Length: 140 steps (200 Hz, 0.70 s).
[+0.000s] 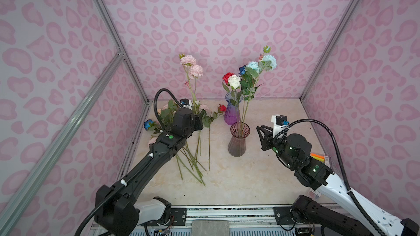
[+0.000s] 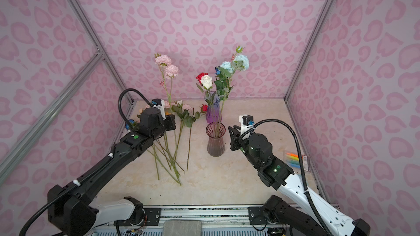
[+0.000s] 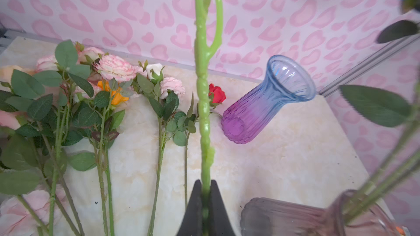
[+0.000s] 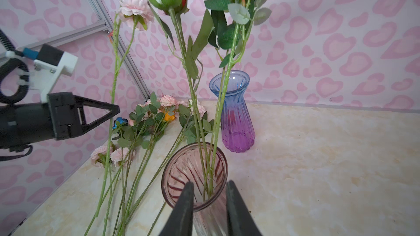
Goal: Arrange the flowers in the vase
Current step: 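Lift the pink peony stem from the pile with the left gripper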
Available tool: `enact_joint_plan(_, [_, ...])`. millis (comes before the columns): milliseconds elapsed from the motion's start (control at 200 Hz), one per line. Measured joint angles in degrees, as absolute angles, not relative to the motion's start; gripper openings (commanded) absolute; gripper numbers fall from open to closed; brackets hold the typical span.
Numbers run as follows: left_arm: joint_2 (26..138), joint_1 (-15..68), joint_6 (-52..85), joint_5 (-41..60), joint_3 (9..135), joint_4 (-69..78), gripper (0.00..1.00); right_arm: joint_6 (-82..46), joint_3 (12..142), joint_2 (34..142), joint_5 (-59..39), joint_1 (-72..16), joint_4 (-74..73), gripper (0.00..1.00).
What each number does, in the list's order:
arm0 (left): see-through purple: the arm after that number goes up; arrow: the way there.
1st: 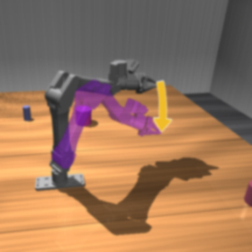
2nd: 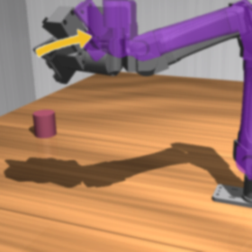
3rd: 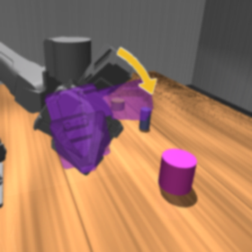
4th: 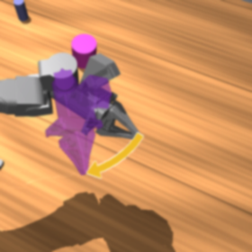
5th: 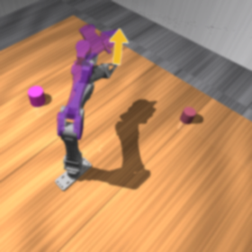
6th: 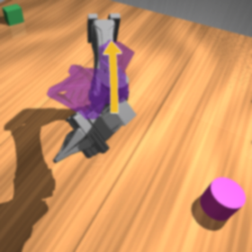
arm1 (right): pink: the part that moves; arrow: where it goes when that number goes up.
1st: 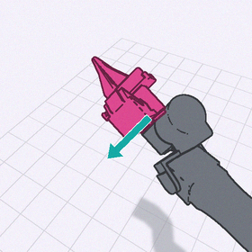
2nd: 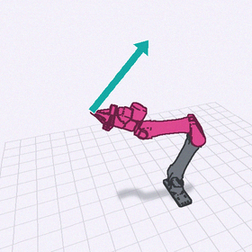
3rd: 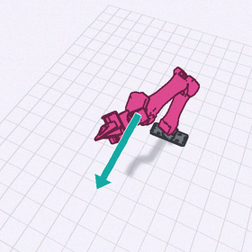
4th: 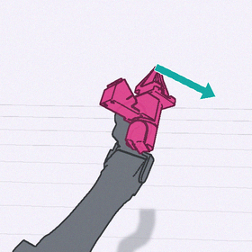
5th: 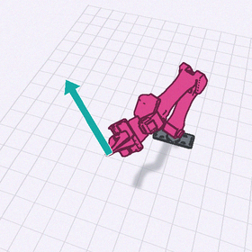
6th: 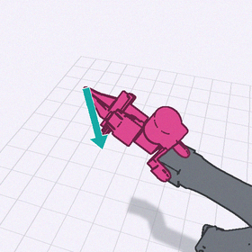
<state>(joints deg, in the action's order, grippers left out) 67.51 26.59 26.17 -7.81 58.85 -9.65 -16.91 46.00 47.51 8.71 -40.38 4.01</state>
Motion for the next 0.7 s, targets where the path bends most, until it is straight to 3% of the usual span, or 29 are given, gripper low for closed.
enact_joint_plan(350, [46.9, 27.5, 23.4, -4.7, 46.9, -6.7, 0.03, -16.9, 48.5, 49.9, 6.7, -40.3, 6.0, 0.29])
enact_joint_plan(700, [39.5, 27.7, 21.0, -0.3, 43.6, -4.8, 0.03, -17.0, 52.0, 55.8, 2.4, -40.4, 5.7, 0.28])
